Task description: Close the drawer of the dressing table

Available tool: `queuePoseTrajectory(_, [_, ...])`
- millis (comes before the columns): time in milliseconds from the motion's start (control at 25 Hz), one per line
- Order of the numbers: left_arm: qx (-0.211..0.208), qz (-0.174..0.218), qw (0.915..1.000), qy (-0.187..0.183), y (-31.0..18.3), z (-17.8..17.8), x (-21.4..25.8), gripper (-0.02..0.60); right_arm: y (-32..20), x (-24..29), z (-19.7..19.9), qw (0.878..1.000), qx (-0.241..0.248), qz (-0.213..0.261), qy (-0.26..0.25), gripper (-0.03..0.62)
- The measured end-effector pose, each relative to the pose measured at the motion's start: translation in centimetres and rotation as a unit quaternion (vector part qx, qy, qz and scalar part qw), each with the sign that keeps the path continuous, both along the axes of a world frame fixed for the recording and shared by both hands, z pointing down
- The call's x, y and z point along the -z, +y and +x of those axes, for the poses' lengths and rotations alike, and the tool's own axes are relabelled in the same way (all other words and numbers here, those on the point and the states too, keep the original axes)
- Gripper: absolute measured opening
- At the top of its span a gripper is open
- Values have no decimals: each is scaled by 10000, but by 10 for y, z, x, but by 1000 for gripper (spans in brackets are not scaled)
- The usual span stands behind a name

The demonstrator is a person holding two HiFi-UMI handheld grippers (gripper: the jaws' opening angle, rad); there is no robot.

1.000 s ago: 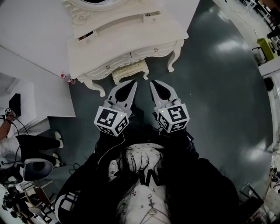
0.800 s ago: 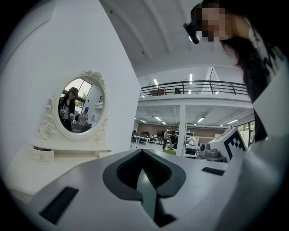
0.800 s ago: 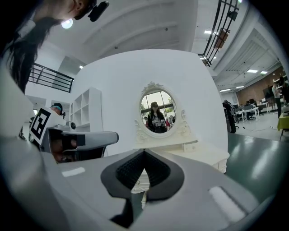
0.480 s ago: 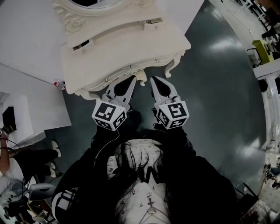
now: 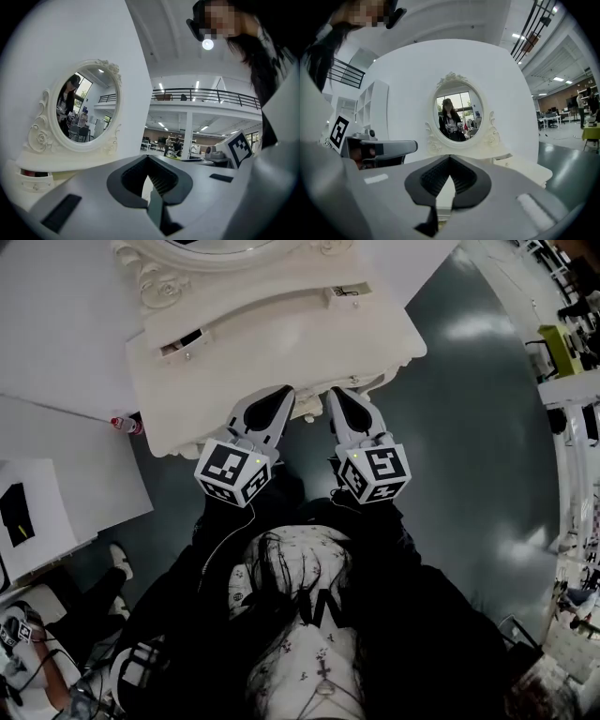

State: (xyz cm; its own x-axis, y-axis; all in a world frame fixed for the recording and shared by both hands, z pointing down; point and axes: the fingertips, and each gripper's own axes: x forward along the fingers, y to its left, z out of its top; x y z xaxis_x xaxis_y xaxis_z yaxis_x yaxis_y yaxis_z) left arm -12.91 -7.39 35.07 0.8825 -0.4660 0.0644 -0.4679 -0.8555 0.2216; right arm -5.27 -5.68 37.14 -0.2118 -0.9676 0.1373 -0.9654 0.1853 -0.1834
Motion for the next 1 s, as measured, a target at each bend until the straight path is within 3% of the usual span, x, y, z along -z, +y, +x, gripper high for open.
queuePoseTrajectory(520, [-154,-178,9997,96,-37,4,-9,0,-37,-7,-1,9996,-70,-204,188,8])
queuePoseTrajectory(1000, [336,-134,9993,-38,-91,43,-12,0,-97,-15,47,9992,320,-192,104,8])
